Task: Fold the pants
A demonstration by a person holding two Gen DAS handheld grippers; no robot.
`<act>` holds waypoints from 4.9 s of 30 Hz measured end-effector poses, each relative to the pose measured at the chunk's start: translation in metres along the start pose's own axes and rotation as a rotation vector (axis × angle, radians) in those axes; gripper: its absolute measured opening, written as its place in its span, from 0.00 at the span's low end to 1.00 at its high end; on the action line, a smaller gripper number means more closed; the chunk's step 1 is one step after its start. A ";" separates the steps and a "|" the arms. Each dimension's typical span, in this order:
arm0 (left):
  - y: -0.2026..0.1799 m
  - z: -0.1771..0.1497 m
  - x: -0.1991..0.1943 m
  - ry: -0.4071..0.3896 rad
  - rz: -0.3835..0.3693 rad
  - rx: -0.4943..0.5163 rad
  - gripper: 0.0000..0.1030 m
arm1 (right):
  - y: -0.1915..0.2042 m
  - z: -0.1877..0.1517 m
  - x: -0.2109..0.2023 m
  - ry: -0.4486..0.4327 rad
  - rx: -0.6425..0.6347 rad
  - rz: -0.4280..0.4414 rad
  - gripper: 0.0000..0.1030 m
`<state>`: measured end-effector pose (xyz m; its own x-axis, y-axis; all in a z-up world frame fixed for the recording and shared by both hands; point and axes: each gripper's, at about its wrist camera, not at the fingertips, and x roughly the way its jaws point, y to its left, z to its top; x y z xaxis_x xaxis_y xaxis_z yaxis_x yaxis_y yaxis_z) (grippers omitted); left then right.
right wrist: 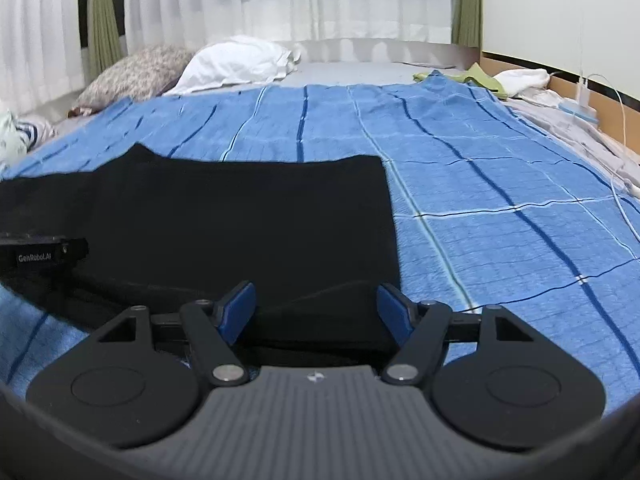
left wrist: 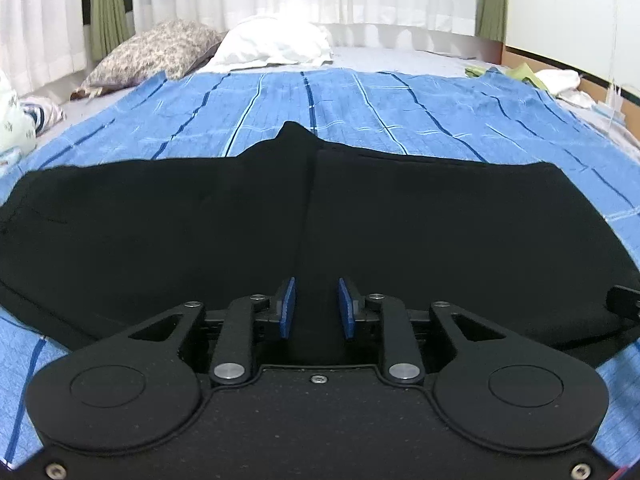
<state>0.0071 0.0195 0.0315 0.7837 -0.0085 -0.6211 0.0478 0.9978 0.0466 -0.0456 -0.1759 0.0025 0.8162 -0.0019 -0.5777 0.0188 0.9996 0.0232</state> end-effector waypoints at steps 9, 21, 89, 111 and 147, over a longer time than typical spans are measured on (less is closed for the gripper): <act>0.000 -0.003 0.001 -0.002 0.006 0.018 0.28 | 0.012 -0.006 0.005 0.015 -0.062 -0.033 0.80; 0.028 0.008 -0.020 -0.003 -0.031 -0.031 0.70 | 0.039 0.014 -0.018 -0.065 -0.074 0.053 0.82; 0.187 0.079 -0.013 -0.261 0.150 -0.372 0.13 | 0.040 0.039 0.000 0.029 0.074 0.116 0.95; 0.005 0.048 -0.038 -0.073 -0.370 0.055 0.59 | -0.014 0.019 -0.009 0.017 0.216 0.109 0.95; 0.025 -0.003 -0.018 -0.009 -0.059 0.073 0.56 | 0.014 0.003 -0.010 -0.106 0.111 -0.175 0.48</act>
<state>-0.0074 0.0449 0.0419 0.7839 -0.0677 -0.6172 0.1386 0.9880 0.0677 -0.0516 -0.1623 0.0110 0.8509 -0.1839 -0.4920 0.2242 0.9743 0.0236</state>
